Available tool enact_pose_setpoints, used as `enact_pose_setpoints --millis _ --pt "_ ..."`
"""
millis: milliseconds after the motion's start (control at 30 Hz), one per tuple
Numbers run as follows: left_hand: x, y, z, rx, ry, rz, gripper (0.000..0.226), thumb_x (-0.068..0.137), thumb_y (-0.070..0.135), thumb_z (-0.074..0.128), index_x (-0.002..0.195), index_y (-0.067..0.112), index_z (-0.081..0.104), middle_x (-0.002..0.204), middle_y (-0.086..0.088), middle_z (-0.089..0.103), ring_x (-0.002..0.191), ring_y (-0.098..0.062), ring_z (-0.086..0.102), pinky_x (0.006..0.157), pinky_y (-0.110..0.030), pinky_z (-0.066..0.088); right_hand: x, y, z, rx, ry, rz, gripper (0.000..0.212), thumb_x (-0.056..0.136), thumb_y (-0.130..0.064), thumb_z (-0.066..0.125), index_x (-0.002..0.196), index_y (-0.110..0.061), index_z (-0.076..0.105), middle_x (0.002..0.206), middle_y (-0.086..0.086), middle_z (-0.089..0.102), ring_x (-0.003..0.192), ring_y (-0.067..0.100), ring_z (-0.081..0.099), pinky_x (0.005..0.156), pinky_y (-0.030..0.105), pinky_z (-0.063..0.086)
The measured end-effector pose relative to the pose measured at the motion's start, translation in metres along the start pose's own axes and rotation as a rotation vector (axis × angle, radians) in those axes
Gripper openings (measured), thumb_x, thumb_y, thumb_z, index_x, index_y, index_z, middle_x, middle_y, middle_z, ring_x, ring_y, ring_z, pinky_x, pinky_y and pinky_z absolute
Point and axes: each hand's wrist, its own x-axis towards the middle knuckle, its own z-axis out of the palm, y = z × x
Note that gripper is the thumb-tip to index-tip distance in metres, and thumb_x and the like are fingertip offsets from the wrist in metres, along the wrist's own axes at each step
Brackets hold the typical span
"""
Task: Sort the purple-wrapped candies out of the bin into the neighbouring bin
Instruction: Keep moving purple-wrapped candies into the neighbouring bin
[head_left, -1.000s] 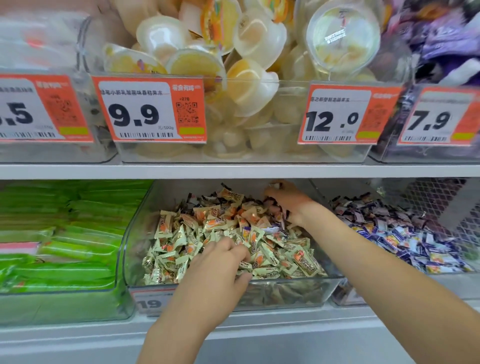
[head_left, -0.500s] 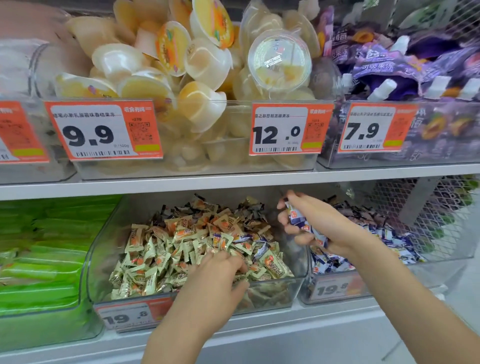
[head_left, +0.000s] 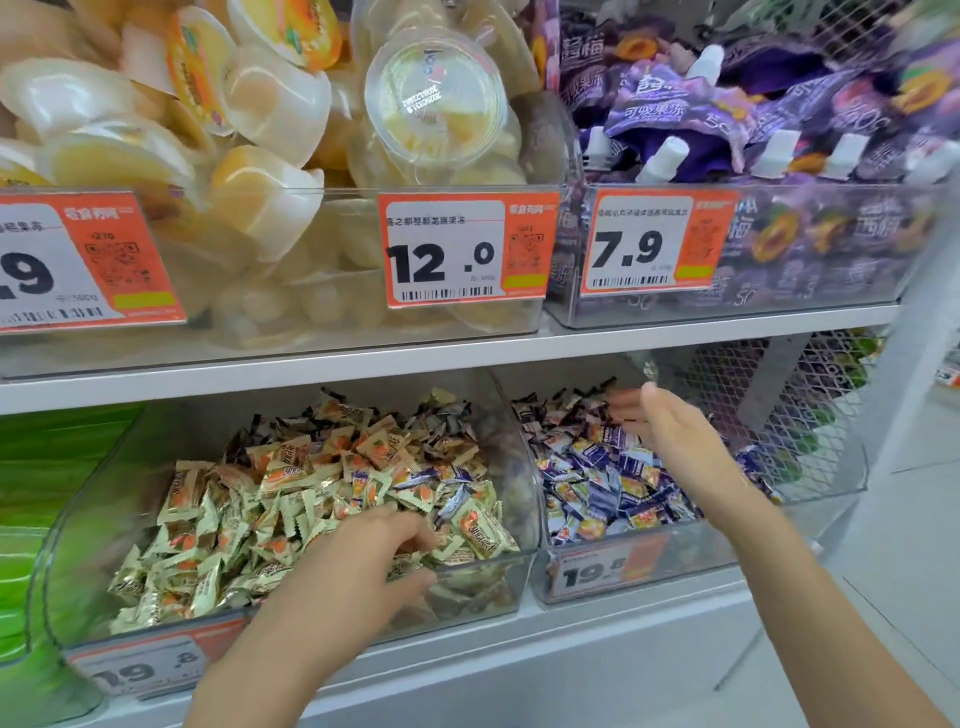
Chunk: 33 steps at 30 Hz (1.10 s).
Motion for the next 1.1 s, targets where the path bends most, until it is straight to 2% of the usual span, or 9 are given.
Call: enact_pose_setpoints --millis 133,233,400,533,633,733,933,1033,1100 --pt "-0.009 -0.006 -0.009 0.025 -0.013 0.011 0.016 0.087 0.043 0.060 0.095 0.050 0.048 0.095 0.028 0.046 0.076 0.006 0.048 0.072 -0.015 0.043 -0.008 -0.029 0.028 -0.016 0.077 -0.256 0.020 0.098 -0.028 0.047 0.092 -0.026 0.066 0.088 -0.015 0.067 0.084 -0.005 0.060 0.075 0.015 0.048" --pt "-0.014 -0.008 -0.010 0.050 0.000 0.031 0.017 0.089 0.042 0.058 0.103 0.047 0.052 0.098 0.030 0.045 0.083 0.009 0.047 0.076 -0.013 0.042 -0.013 -0.055 0.069 -0.079 -0.056 -0.398 0.007 0.090 -0.025 0.061 0.094 -0.027 0.065 0.086 -0.018 0.064 0.083 -0.009 0.056 0.070 0.004 0.042" --pt "-0.018 -0.012 -0.012 0.001 -0.003 0.042 0.017 0.089 0.039 0.060 0.104 0.044 0.055 0.099 0.027 0.049 0.088 0.007 0.047 0.082 -0.018 0.044 -0.007 -0.065 0.138 -0.632 -0.441 -0.377 0.054 0.088 -0.015 0.061 0.138 -0.021 0.042 0.130 0.010 0.051 0.120 0.028 0.046 0.097 0.040 0.044" --pt "-0.023 -0.019 -0.012 -0.035 -0.013 0.053 0.023 0.088 0.036 0.062 0.108 0.044 0.055 0.092 0.025 0.050 0.086 0.009 0.045 0.073 -0.011 0.039 0.009 -0.054 0.151 -0.834 -0.748 -0.096 0.077 0.085 -0.006 0.066 0.148 -0.015 0.024 0.146 0.011 0.038 0.117 0.028 0.051 0.093 0.036 0.048" --pt "-0.026 -0.026 -0.012 -0.062 -0.032 0.057 0.030 0.088 0.038 0.060 0.117 0.046 0.053 0.101 0.028 0.050 0.095 0.011 0.044 0.082 -0.012 0.039 0.014 -0.054 0.150 -0.712 -0.663 -0.094 0.076 0.081 -0.012 0.074 0.145 -0.015 0.034 0.147 0.007 0.040 0.110 0.022 0.059 0.089 0.030 0.050" --pt "-0.029 -0.033 -0.012 -0.045 -0.028 0.061 0.029 0.089 0.041 0.057 0.118 0.045 0.053 0.106 0.028 0.050 0.099 0.010 0.042 0.087 -0.014 0.038 0.014 -0.053 0.149 -0.640 -0.590 -0.165 0.045 0.086 -0.012 0.066 0.129 -0.018 0.053 0.140 0.005 0.048 0.111 0.021 0.056 0.088 0.030 0.049" --pt "-0.033 -0.032 -0.011 0.006 -0.002 0.073 0.029 0.092 0.043 0.052 0.121 0.043 0.050 0.113 0.026 0.049 0.106 0.003 0.040 0.096 -0.021 0.035 0.016 -0.055 0.143 -0.537 -0.457 -0.198 0.023 0.086 -0.004 0.051 0.094 -0.023 0.062 0.124 0.006 0.057 0.054 0.012 0.049 0.045 0.020 0.036" --pt "-0.033 -0.028 -0.011 0.027 0.011 0.071 0.030 0.093 0.042 0.051 0.123 0.042 0.049 0.114 0.024 0.049 0.107 0.002 0.039 0.098 -0.022 0.034 0.018 -0.058 0.142 -0.387 -0.223 -0.227 0.014 0.085 -0.008 0.052 0.085 -0.020 0.059 0.093 0.002 0.061 0.062 0.013 0.054 0.045 0.018 0.036" --pt "-0.031 -0.025 -0.011 0.056 0.023 0.073 0.030 0.094 0.042 0.050 0.123 0.041 0.049 0.115 0.023 0.049 0.110 -0.001 0.039 0.098 -0.024 0.034 0.021 -0.059 0.147 -0.264 -0.232 -0.254 0.009 0.090 -0.011 0.052 0.090 -0.018 0.058 0.094 0.003 0.061 0.072 0.005 0.055 0.044 0.009 0.035"
